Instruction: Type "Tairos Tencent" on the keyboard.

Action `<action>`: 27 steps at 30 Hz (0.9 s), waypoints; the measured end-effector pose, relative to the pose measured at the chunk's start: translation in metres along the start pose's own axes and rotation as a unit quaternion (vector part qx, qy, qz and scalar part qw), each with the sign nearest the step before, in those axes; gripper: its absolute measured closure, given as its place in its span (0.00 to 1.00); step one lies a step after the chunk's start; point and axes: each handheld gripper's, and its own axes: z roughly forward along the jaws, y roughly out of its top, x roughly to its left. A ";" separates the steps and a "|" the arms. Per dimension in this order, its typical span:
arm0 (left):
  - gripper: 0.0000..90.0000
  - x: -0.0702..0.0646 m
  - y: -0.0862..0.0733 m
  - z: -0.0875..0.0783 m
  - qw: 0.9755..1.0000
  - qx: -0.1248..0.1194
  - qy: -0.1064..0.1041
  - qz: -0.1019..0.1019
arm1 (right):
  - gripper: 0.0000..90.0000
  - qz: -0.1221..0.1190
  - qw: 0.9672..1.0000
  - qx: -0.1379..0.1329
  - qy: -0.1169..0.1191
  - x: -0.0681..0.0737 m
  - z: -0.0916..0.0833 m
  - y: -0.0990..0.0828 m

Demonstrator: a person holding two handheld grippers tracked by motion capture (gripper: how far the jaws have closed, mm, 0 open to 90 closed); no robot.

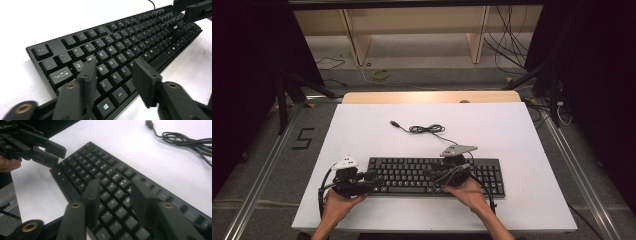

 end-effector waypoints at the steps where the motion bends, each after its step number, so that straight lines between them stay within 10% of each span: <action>1: 0.68 0.001 0.000 0.000 1.000 0.005 0.003 0.006 | 0.72 -0.004 1.000 0.003 0.001 0.001 0.003 0.002; 16: 0.99 0.004 -0.003 0.004 0.998 0.050 0.026 0.014 | 0.95 -0.022 0.999 0.040 0.010 0.013 0.048 0.020; 27: 0.99 0.008 -0.003 0.002 0.997 0.062 0.036 0.010 | 1.00 -0.025 0.998 0.063 0.013 0.021 0.078 0.026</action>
